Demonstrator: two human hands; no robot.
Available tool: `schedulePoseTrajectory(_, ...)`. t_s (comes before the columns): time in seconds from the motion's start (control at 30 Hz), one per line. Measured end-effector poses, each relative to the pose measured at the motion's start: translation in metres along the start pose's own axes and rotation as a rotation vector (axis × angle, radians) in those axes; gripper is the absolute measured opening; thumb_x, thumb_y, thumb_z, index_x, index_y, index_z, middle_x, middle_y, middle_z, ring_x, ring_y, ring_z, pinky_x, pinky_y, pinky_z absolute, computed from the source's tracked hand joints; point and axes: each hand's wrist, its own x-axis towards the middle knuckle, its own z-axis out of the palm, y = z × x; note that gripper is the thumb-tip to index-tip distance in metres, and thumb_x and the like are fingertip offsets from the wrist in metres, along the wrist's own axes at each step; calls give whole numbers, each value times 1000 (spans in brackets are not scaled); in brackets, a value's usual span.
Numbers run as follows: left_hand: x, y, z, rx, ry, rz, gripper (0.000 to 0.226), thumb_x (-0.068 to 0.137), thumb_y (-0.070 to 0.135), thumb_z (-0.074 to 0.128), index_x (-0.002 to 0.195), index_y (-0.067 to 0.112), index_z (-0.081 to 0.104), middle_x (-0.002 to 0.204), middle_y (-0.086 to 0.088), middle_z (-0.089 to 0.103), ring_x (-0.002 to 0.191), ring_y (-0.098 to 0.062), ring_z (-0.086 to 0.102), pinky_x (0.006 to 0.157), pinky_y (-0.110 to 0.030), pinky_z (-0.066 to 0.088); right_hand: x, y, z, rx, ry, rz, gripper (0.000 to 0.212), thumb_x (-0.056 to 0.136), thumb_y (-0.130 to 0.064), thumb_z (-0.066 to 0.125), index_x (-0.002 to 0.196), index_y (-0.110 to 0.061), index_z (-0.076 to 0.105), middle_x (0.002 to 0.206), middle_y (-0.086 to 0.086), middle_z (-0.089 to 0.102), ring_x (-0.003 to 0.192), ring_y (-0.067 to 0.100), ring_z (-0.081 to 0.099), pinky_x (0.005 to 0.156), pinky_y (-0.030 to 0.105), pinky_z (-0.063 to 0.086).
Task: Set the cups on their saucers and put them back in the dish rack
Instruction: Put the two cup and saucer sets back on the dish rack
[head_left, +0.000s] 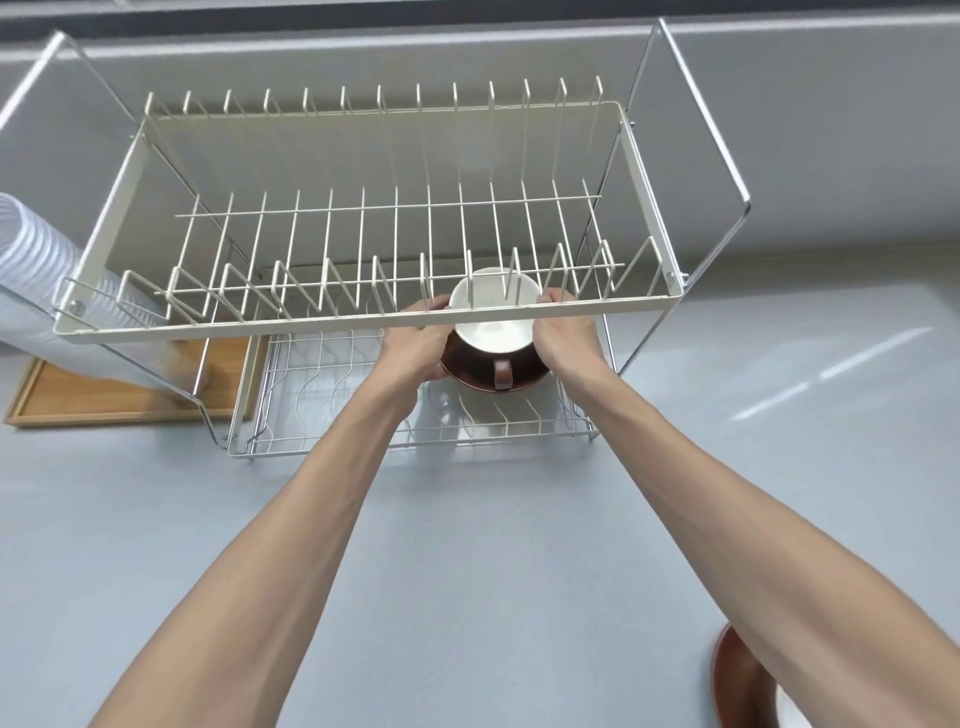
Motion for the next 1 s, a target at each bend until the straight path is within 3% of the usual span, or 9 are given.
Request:
schedulePoseTrajectory(0.13, 3, -3, 2, -6, -1, 24, 13, 92, 28, 69, 97, 36, 60, 64, 18, 73, 61, 2, 68, 61, -21, 60, -2, 0, -1, -7, -5, -34, 33, 98, -15, 29, 72, -27, 44, 75, -7, 47, 79, 23, 42, 55, 30, 30)
schedulePoseTrajectory(0.2, 2, -6, 3, 28, -9, 40, 10, 94, 31, 65, 102, 37, 63, 78, 16, 73, 75, -4, 69, 76, -29, 62, -5, 1, -2, -1, -30, -69, 33, 99, -19, 28, 94, -26, 60, 94, -3, 60, 89, 24, 49, 68, 32, 37)
schedulePoseTrajectory(0.27, 0, -7, 3, 119, -6, 49, 23, 96, 33, 58, 115, 26, 69, 90, 8, 67, 90, -14, 61, 94, -41, 58, -10, 2, -3, 2, -39, -89, 39, 101, -25, 27, 120, -20, 61, 111, 2, 62, 100, 23, 51, 81, 33, 38)
schedulePoseTrajectory(0.3, -2, -7, 3, 182, 8, 51, 31, 96, 33, 55, 118, 17, 68, 94, 4, 64, 92, -17, 58, 98, -45, 55, -13, 3, -3, -4, -38, -85, 38, 102, -25, 28, 119, -13, 60, 110, 5, 61, 98, 24, 51, 81, 33, 37)
schedulePoseTrajectory(0.4, -12, -7, 2, 315, 11, 72, 30, 97, 34, 51, 114, 14, 63, 105, 1, 62, 98, -21, 59, 95, -48, 53, -22, 4, -6, -55, -37, -63, 27, 103, -26, 29, 99, -9, 51, 99, 7, 53, 91, 26, 47, 78, 33, 35)
schedulePoseTrajectory(0.53, -30, -7, 0, 401, -33, 109, 50, 96, 35, 54, 144, 25, 47, 132, 3, 57, 121, -22, 56, 102, -46, 50, -43, 8, -13, -79, -76, -124, 35, 104, -27, 34, 128, -12, 54, 125, 8, 60, 117, 28, 53, 93, 36, 38)
schedulePoseTrajectory(0.7, -53, -14, -2, 549, -112, 124, 48, 98, 35, 53, 143, 20, 51, 134, -7, 62, 112, -22, 60, 91, -34, 49, -72, 15, -23, -192, -164, -137, 39, 102, -30, 38, 133, -14, 55, 135, 10, 62, 126, 31, 53, 103, 39, 43)
schedulePoseTrajectory(0.8, -72, -18, -6, 689, -222, 97, 48, 99, 39, 51, 145, 23, 50, 136, -6, 61, 118, -24, 60, 99, -38, 50, -91, 22, -32, -360, -227, -175, 45, 102, -32, 38, 142, -14, 50, 145, 9, 55, 135, 31, 48, 109, 42, 40)
schedulePoseTrajectory(1.0, -119, -34, 0, 1396, -158, 308, 49, 101, 45, 40, 147, 28, 44, 144, -5, 54, 129, -30, 54, 96, -41, 45, -140, 49, -45, -818, -126, -370, 39, 102, -33, 39, 134, -16, 53, 134, 10, 59, 122, 35, 54, 94, 45, 45)
